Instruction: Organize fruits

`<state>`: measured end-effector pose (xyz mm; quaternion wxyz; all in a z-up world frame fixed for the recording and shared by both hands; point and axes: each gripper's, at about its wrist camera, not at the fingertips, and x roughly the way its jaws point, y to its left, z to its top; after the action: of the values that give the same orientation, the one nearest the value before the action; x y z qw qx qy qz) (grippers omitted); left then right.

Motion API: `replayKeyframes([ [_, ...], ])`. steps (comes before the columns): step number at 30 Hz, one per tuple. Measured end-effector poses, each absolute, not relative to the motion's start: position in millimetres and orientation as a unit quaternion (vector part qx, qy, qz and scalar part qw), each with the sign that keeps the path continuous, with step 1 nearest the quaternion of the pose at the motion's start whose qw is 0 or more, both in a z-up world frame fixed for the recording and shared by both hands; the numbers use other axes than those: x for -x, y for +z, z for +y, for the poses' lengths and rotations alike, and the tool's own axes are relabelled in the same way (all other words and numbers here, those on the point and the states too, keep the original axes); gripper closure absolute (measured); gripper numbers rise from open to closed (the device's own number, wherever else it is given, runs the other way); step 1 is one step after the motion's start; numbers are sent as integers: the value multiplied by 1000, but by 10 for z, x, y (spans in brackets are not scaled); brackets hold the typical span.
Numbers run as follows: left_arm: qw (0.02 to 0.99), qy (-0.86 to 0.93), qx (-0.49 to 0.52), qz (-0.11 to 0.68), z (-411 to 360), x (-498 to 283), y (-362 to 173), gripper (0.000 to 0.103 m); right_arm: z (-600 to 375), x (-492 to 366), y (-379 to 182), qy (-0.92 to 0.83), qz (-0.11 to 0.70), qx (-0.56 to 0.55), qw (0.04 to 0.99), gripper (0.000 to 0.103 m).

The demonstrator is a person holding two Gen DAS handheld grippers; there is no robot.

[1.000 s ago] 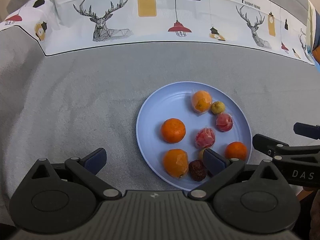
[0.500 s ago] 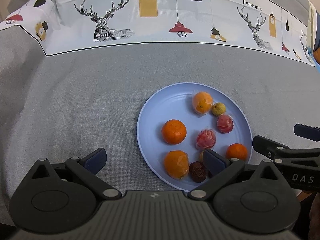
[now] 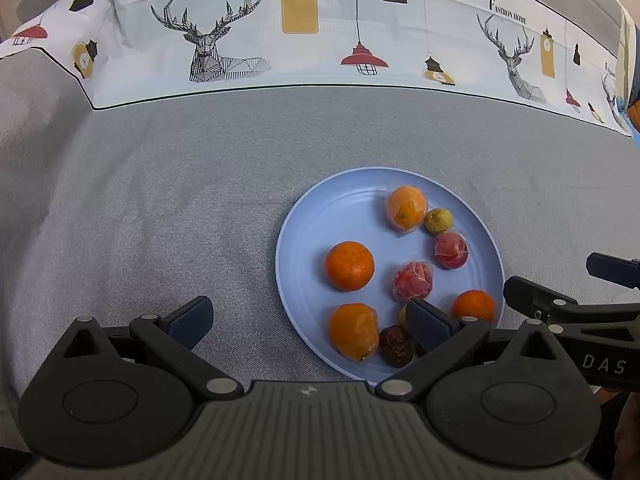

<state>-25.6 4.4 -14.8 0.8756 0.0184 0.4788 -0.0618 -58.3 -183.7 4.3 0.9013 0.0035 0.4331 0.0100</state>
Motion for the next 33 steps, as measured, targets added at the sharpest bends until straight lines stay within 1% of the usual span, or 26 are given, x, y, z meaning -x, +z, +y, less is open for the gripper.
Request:
replayKeyframes([
  [33, 877, -63, -28, 476, 2, 236, -138, 1, -1863, 562, 57, 6, 434, 0, 901, 1],
])
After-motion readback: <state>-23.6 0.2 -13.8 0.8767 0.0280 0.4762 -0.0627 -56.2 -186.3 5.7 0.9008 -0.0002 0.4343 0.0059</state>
